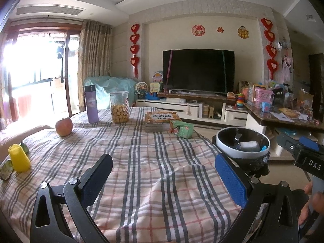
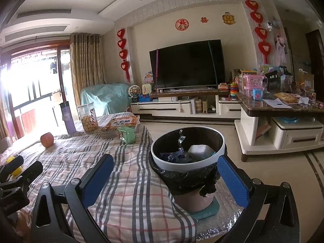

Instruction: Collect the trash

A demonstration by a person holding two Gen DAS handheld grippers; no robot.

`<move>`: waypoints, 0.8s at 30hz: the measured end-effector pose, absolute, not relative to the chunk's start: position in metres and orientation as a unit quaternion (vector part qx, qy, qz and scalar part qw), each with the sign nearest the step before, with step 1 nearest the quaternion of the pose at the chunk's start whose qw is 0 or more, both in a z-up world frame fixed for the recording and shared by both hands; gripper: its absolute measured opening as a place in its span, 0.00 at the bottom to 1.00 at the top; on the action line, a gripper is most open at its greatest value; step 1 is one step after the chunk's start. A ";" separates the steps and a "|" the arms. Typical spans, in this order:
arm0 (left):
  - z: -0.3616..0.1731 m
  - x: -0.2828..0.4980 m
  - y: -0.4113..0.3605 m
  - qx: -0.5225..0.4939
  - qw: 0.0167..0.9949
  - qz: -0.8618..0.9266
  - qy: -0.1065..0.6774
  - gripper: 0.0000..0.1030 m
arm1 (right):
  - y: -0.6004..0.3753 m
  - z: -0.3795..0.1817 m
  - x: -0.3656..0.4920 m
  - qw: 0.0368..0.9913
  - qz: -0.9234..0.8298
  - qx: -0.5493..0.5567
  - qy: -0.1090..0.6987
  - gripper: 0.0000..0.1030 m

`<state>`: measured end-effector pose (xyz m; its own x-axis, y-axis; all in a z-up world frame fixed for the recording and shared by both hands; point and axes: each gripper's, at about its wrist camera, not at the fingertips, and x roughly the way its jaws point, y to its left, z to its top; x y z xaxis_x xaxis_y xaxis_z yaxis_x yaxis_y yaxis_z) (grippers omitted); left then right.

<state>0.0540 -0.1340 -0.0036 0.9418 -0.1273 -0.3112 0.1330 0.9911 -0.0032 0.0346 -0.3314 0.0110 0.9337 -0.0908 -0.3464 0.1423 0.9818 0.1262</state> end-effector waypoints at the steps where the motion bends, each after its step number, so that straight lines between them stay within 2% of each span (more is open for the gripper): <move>1: -0.004 0.054 -0.134 0.010 0.985 -0.065 0.157 0.99 | -0.332 0.011 0.034 0.981 -0.059 0.075 0.172 1.00; 24: -0.008 0.058 -0.136 0.015 0.985 -0.067 0.158 0.99 | -0.331 0.014 0.034 0.981 -0.057 0.072 0.170 1.00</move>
